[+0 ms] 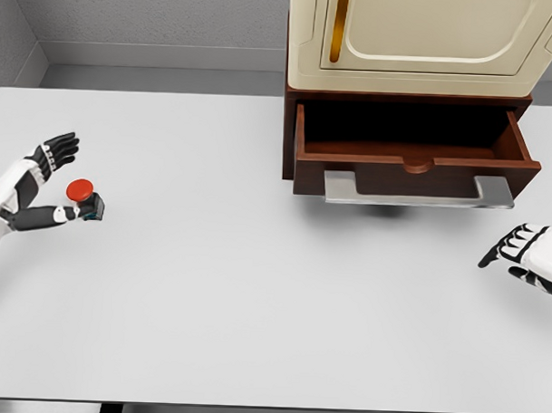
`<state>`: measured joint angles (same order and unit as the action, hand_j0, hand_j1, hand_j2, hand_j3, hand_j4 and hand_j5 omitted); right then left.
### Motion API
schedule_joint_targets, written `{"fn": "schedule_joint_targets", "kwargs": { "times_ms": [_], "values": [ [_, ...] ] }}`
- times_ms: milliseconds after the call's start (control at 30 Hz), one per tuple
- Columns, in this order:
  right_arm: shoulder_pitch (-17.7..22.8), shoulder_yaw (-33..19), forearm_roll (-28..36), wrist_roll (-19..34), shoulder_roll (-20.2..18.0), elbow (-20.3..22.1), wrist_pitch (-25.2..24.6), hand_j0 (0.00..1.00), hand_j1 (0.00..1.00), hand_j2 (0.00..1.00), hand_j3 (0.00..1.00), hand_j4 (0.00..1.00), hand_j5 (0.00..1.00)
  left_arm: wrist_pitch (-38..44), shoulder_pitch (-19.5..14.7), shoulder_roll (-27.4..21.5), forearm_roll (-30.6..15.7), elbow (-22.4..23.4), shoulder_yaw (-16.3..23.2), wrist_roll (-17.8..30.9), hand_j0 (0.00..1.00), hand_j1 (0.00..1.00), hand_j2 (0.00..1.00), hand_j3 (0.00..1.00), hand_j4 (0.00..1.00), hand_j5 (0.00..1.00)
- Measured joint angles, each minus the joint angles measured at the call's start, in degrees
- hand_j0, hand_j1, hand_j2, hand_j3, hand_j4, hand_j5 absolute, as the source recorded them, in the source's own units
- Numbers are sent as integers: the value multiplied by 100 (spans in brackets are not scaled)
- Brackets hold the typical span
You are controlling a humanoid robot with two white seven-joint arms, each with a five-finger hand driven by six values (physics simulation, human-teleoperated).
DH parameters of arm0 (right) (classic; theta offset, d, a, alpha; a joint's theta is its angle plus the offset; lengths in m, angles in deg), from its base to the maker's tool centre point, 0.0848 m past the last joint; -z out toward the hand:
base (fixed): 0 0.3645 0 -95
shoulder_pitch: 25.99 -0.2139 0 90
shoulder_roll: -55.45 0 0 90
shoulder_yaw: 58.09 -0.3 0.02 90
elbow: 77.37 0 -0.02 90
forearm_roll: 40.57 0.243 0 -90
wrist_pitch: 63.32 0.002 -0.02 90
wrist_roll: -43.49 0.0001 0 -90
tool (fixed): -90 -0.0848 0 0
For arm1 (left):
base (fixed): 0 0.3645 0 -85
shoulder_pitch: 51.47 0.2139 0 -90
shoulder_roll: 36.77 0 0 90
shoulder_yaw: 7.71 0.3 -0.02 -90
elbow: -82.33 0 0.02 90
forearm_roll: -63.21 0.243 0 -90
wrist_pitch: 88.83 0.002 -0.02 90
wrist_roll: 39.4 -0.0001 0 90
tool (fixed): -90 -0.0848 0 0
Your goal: Put the switch into the drawer with left arm, and close the drawer with right arm
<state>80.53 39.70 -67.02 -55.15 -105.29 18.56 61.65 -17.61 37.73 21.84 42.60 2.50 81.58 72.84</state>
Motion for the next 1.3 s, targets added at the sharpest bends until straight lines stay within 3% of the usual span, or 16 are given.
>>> {"fn": "schedule_joint_targets", "kwargs": {
  "times_ms": [400, 767, 900, 1067, 1300],
  "values": [
    [9, 6, -26, -1, -15, 48, 0, 59, 59, 59, 59, 59, 59, -5, -396, 441, 131, 891, 131, 0, 95, 95, 95, 95, 95, 95],
    [9, 6, -36, -3, 0, 98, 0, 59, 59, 59, 59, 59, 59, -371, -554, 491, 532, 1173, 87, -7, 95, 95, 95, 95, 95, 95],
    [17, 2, -33, -3, 8, 176, 0, 59, 59, 59, 59, 59, 59, -398, -712, 490, 519, 1386, 86, 0, 95, 95, 95, 95, 95, 95],
    [18, -16, -29, -4, 9, 280, 0, 59, 59, 59, 59, 59, 59, -389, -712, 507, 219, 1511, 74, 160, 95, 95, 95, 95, 95, 95],
    [35, -20, -28, -3, 1, 363, 0, 58, 58, 58, 58, 58, 58, -486, -668, 528, 285, 1489, 56, 173, 95, 95, 95, 95, 95, 95]
  ]
}}
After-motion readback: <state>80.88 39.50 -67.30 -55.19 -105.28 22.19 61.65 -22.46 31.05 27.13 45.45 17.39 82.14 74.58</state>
